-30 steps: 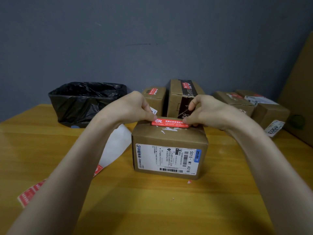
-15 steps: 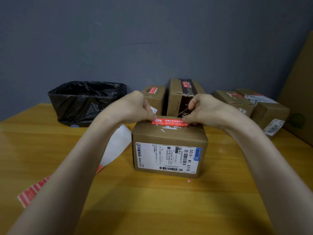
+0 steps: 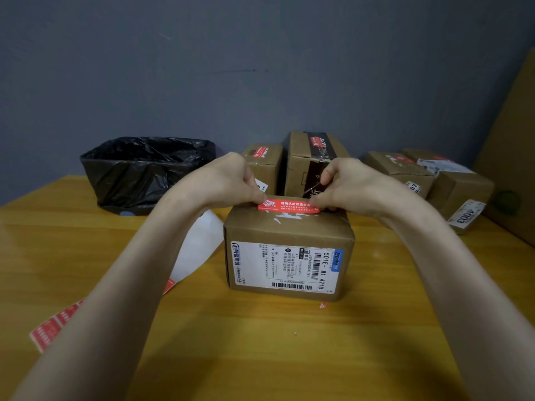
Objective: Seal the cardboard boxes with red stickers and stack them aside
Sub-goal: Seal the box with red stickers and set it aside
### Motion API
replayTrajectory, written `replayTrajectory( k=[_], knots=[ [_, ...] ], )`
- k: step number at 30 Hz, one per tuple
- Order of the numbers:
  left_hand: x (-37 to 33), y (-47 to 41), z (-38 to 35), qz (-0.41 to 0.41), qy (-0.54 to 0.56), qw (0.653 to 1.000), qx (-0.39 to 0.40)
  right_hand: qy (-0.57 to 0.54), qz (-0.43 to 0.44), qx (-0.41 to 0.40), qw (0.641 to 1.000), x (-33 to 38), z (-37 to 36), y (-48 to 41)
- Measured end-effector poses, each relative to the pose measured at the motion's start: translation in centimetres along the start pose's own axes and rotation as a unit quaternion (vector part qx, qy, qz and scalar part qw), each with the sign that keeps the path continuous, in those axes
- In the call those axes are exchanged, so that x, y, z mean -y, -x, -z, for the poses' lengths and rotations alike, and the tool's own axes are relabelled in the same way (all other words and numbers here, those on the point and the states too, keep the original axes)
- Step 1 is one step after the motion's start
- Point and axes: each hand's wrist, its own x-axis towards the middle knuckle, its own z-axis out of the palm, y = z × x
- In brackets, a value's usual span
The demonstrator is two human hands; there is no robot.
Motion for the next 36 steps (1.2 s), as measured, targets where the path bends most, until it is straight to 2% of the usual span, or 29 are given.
replayTrajectory(
  k=[12,36],
  knots=[
    [0.03,-0.01,0.01,0.006,0.022,1.0,0.007,-0.005,-0.009,0.007,1.0,-0.1,0.06,-0.17],
    [0.15,-0.38,-0.35,-0.008,-0.028,1.0,-0.001,0.138,0.032,-0.012,0.99,0.23,-0.41,0.23]
  ],
)
